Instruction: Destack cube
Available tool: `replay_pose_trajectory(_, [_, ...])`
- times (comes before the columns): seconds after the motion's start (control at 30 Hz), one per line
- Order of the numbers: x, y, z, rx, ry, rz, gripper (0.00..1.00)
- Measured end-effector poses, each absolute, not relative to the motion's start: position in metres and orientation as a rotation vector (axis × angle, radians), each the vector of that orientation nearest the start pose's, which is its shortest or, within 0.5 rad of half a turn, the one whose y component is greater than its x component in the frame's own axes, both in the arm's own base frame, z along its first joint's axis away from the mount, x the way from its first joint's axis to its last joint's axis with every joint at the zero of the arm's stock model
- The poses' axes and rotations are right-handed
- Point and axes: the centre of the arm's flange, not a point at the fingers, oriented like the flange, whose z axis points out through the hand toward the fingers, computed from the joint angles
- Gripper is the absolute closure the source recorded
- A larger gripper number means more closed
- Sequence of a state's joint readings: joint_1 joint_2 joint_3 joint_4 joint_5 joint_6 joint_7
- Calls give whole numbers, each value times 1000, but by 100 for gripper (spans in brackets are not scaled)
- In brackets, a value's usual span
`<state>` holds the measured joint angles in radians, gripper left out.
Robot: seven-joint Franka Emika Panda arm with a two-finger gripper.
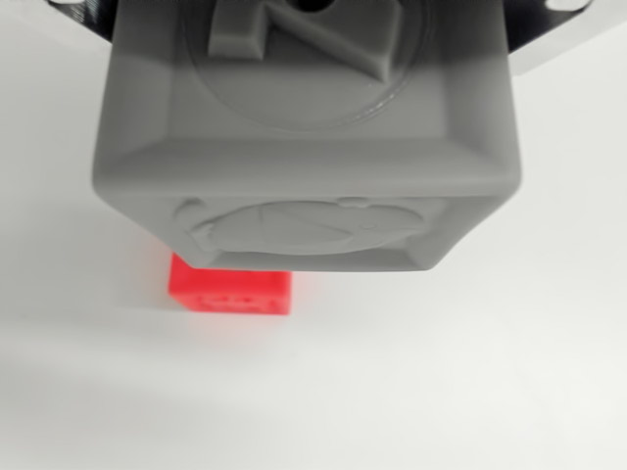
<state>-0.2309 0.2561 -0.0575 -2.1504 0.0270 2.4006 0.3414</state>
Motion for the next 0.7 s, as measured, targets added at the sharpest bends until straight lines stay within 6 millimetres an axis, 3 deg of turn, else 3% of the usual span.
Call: replay_pose_trajectory(0.7, [539,-123,266,-2983,975,9,100])
